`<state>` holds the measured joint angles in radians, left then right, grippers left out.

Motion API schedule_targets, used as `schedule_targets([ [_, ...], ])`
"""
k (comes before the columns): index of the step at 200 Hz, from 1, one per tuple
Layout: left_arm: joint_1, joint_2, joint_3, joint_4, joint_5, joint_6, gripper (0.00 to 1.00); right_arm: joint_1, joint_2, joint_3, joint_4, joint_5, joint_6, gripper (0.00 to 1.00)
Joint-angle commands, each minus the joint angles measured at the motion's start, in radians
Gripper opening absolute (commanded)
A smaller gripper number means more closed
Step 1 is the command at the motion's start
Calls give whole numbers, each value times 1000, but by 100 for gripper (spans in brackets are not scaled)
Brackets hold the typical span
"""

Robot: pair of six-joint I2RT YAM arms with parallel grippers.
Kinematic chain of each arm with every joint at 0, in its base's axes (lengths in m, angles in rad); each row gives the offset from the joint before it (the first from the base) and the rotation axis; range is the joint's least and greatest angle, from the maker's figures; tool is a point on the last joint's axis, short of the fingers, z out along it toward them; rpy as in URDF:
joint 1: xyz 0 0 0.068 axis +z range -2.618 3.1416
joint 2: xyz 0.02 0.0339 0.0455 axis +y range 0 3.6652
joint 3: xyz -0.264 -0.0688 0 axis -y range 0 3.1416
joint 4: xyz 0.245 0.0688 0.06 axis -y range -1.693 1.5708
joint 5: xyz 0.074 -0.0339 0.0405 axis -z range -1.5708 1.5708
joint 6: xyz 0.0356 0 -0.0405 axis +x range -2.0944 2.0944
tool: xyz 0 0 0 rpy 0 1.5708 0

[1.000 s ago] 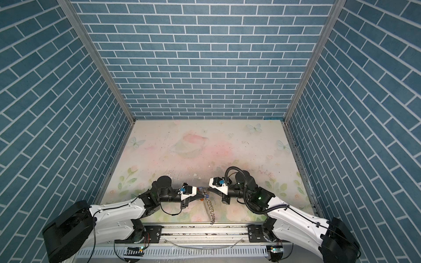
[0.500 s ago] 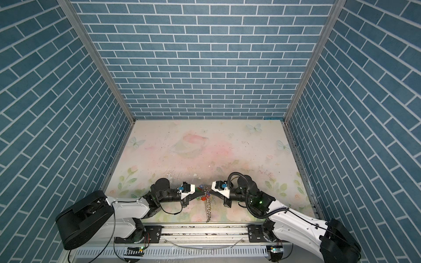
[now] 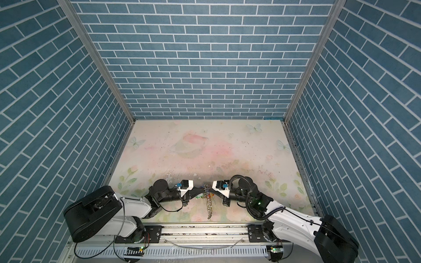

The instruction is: Put the keys on the keyring

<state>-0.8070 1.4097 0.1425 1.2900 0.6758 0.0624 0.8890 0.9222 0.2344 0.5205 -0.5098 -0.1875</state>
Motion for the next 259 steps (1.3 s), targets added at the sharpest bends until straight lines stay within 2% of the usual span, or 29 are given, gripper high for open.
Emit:
schedule_targets([
  [1, 6, 2, -6, 116, -11, -1, 0, -3, -14, -15, 71, -19, 4, 0],
  [43, 8, 1, -5, 82, -6, 13, 0, -3, -81, -3, -14, -30, -23, 0],
  [83, 6, -56, 27, -90, 40, 63, 0, -2, -102, 53, -142, -64, -69, 0],
  [134, 4, -78, 69, -214, 128, 71, 0, -3, -62, 104, -180, -89, -89, 0],
  [173, 3, -89, 88, -289, 132, 95, 0, -3, -67, 115, -194, -94, -86, 0],
  [259, 3, -59, 106, -295, 172, 89, 0, -4, -40, 137, -214, -91, -99, 0],
])
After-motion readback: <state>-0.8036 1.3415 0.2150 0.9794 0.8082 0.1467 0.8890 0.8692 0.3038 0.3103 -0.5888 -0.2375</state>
